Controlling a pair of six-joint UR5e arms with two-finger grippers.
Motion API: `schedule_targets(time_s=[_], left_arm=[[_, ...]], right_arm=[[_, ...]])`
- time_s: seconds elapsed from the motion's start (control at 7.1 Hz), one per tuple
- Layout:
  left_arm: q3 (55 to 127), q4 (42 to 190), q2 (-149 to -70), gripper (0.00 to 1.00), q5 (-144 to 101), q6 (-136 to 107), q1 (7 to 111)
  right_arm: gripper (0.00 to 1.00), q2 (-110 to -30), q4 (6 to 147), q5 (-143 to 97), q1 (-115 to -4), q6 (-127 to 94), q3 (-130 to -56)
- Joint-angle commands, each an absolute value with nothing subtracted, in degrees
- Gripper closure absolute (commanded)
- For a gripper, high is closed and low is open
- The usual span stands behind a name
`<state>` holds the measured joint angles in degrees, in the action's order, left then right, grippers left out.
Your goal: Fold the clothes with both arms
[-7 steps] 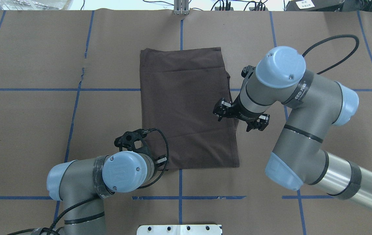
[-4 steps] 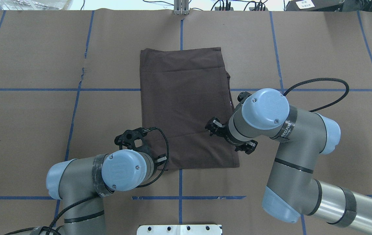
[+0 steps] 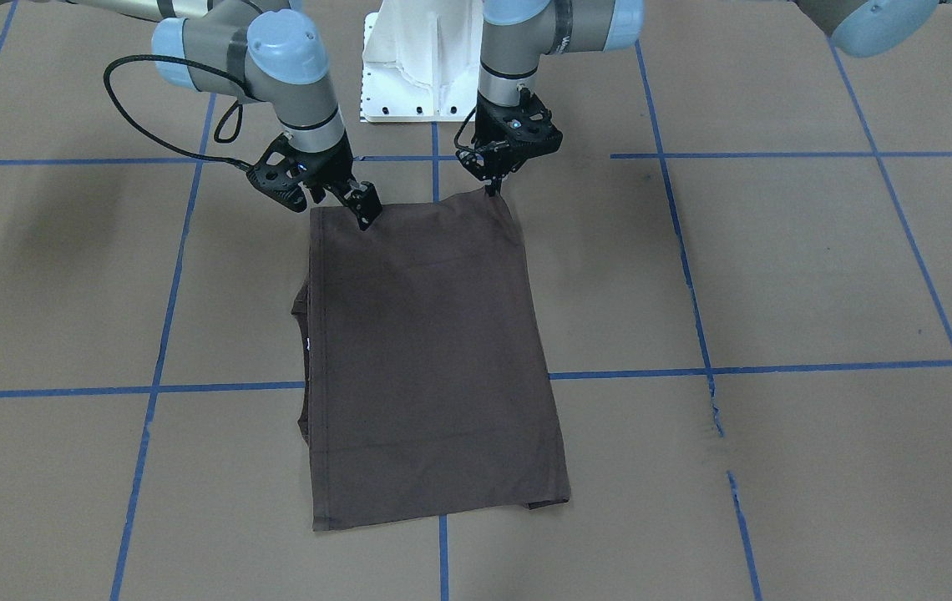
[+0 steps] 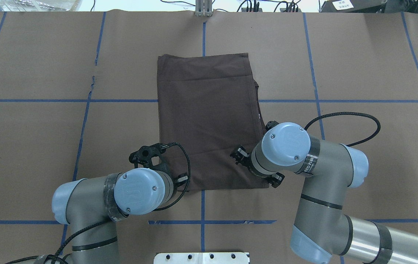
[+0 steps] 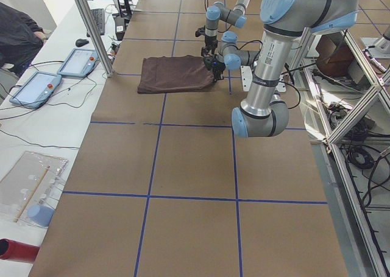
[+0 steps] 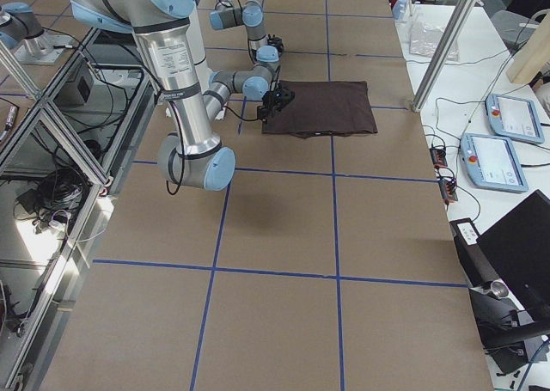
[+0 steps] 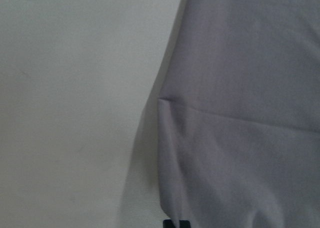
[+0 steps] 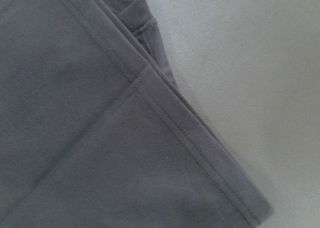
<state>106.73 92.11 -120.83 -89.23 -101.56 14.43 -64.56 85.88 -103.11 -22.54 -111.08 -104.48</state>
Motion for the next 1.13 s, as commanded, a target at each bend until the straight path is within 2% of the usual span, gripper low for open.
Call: schedule_targets(time_s=[0.0, 0.99], left_arm=[[106.87, 92.11, -120.85, 1.0, -89.21, -101.69, 14.5], [107.23, 92.02, -120.85, 1.0, -89.21, -101.69, 14.68]], right_arm=[[0.0, -64.86, 85.61, -102.74, -22.32, -111.18, -102.74], [0.0, -66.53, 85.69, -102.57, -21.53, -111.18, -102.74]])
